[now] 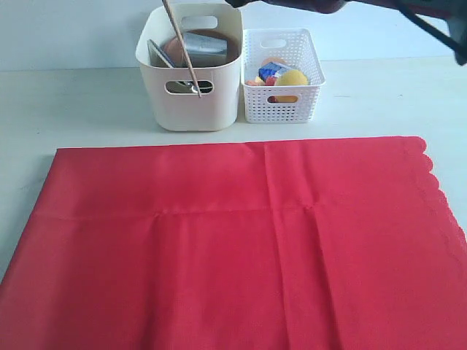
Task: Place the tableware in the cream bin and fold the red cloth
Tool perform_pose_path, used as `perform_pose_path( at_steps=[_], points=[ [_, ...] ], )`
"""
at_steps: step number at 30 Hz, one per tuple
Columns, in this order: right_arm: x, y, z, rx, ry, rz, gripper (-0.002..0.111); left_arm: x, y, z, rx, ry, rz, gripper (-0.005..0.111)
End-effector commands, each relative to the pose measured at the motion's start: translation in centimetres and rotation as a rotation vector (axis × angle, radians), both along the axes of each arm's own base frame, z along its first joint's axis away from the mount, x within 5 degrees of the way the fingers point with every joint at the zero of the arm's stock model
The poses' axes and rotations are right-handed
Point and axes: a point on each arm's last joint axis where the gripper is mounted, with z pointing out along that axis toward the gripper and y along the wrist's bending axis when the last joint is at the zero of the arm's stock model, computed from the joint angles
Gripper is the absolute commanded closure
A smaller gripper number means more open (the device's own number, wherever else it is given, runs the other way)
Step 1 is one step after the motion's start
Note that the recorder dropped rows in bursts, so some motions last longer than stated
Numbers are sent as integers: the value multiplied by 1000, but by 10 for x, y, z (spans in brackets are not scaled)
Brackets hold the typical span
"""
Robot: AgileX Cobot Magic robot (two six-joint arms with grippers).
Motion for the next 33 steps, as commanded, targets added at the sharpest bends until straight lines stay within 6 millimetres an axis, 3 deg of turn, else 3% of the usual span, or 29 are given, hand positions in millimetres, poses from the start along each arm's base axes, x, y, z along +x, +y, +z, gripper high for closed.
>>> perform_pose_path(
  at_steps=[1,7,13,17,27,33],
  points=[
    [6,-1,12,111,-28,-27,108,0,0,-1,-1,-5,1,105],
    [4,-2,16,114,-17,-25,108,0,0,-1,-1,-5,1,105],
    [-9,-11,58,178,-74,-25,108,0,0,-1,-1,-5,1,105],
    [-8,-13,64,201,-111,-31,108,0,0,-1,-1,-5,1,105],
    [3,-5,23,126,-15,-30,107,0,0,-1,-1,-5,1,105],
    [4,-4,17,104,16,-26,86,0,0,-1,-1,-5,1,105]
  ],
)
